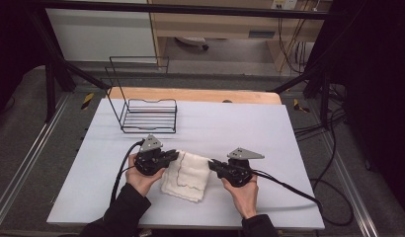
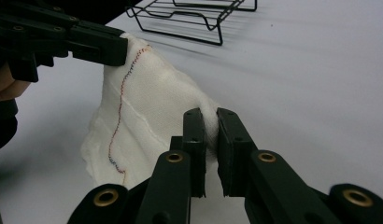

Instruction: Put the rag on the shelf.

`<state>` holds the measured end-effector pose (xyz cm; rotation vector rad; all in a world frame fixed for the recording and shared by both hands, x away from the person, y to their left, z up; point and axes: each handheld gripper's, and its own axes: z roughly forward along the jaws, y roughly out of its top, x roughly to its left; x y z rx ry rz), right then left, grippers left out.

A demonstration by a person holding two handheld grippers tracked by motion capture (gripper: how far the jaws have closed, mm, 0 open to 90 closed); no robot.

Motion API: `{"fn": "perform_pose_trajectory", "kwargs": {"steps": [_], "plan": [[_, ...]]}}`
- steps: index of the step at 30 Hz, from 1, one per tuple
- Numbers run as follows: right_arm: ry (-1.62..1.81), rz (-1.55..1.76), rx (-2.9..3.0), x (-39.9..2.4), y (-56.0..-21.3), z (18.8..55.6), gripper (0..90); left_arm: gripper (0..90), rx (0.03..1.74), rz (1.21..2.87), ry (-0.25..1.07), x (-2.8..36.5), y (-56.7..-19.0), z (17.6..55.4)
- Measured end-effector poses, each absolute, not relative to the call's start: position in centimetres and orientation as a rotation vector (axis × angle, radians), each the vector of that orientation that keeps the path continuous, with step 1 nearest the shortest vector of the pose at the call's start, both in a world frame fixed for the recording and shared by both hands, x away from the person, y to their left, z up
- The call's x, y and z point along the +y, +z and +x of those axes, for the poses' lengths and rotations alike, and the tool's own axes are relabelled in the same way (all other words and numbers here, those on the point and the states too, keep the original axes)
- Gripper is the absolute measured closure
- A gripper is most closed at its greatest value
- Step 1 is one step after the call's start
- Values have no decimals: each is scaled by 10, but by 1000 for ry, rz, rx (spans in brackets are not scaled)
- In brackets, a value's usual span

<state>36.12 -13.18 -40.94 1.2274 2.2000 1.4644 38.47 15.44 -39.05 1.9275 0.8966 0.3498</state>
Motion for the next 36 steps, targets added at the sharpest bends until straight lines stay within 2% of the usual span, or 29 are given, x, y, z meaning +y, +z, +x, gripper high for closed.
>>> {"fn": "perform_pose_trajectory", "kwargs": {"steps": [36], "plan": [[1563,956,2094,-105,-352,356,835,824,870,1739,486,190,-344,365]]}}
